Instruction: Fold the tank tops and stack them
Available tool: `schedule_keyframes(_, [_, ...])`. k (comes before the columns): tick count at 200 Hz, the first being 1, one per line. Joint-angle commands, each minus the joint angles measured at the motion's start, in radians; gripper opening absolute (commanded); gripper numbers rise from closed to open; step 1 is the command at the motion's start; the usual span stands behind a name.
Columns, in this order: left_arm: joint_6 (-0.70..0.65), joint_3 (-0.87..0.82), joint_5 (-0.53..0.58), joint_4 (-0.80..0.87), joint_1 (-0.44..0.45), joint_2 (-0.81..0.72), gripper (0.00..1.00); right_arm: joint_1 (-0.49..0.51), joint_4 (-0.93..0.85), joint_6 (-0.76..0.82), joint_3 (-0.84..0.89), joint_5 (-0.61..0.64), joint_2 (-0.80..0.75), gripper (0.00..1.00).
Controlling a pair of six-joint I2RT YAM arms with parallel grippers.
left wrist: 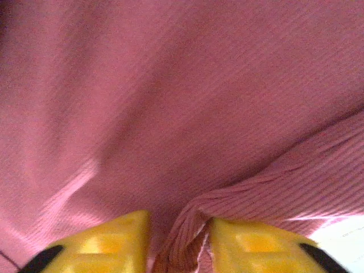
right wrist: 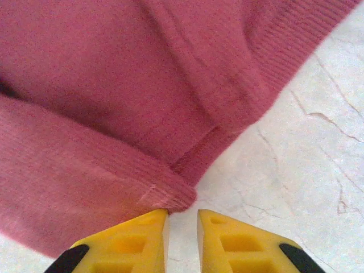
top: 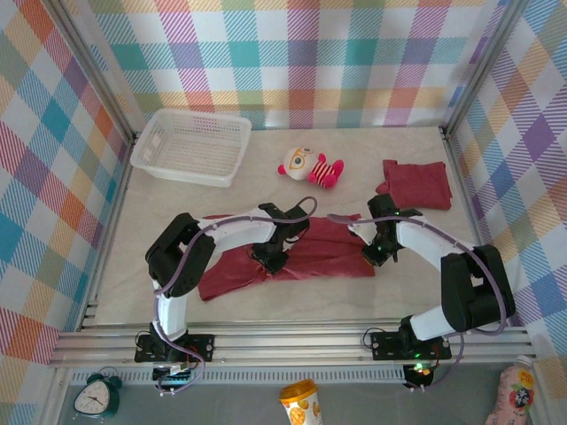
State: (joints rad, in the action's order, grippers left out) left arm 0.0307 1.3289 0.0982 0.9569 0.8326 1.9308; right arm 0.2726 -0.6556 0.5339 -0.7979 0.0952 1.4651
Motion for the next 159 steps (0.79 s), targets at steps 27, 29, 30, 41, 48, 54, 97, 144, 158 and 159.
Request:
schedule_keyframes(27, [0.087, 0.028, -0.047, 0.099, -0.080, -0.088, 0.51, -0.016, -0.017, -0.100, -0.032, 0.051, 0.027, 0.28])
schedule_keyframes(29, [0.095, 0.026, -0.050, 0.106, -0.084, -0.093, 0.52, -0.016, -0.021, -0.101, -0.034, 0.050, 0.026, 0.29])
schedule_keyframes(30, [0.100, 0.026, -0.051, 0.110, -0.086, -0.096, 0.52, -0.016, -0.023, -0.102, -0.035, 0.050, 0.026, 0.30])
schedule_keyframes(41, [0.146, 0.017, -0.093, 0.145, -0.115, -0.122, 0.54, -0.016, -0.039, -0.115, -0.044, 0.046, 0.026, 0.35])
schedule_keyframes(48, [0.175, 0.006, -0.113, 0.164, -0.126, -0.143, 0.55, -0.016, -0.051, -0.124, -0.049, 0.049, 0.026, 0.39])
schedule_keyframes(54, [0.202, -0.003, -0.114, 0.186, -0.134, -0.159, 0.56, -0.016, -0.057, -0.131, -0.049, 0.050, 0.021, 0.40])
schedule_keyframes(97, [0.367, -0.142, -0.168, 0.284, -0.159, -0.284, 0.59, -0.015, -0.078, -0.165, -0.050, -0.003, -0.062, 0.46])
schedule_keyframes(144, [0.529, -0.343, -0.114, 0.319, -0.229, -0.397, 0.60, -0.003, -0.029, -0.182, -0.020, -0.180, -0.220, 0.51])
schedule_keyframes(158, [0.566, -0.393, -0.104, 0.290, -0.265, -0.433, 0.60, 0.014, -0.001, -0.186, -0.001, -0.227, -0.256, 0.52])
schedule_keyframes(159, [0.568, -0.398, -0.103, 0.288, -0.267, -0.436, 0.60, 0.015, 0.001, -0.186, 0.000, -0.229, -0.258, 0.52])
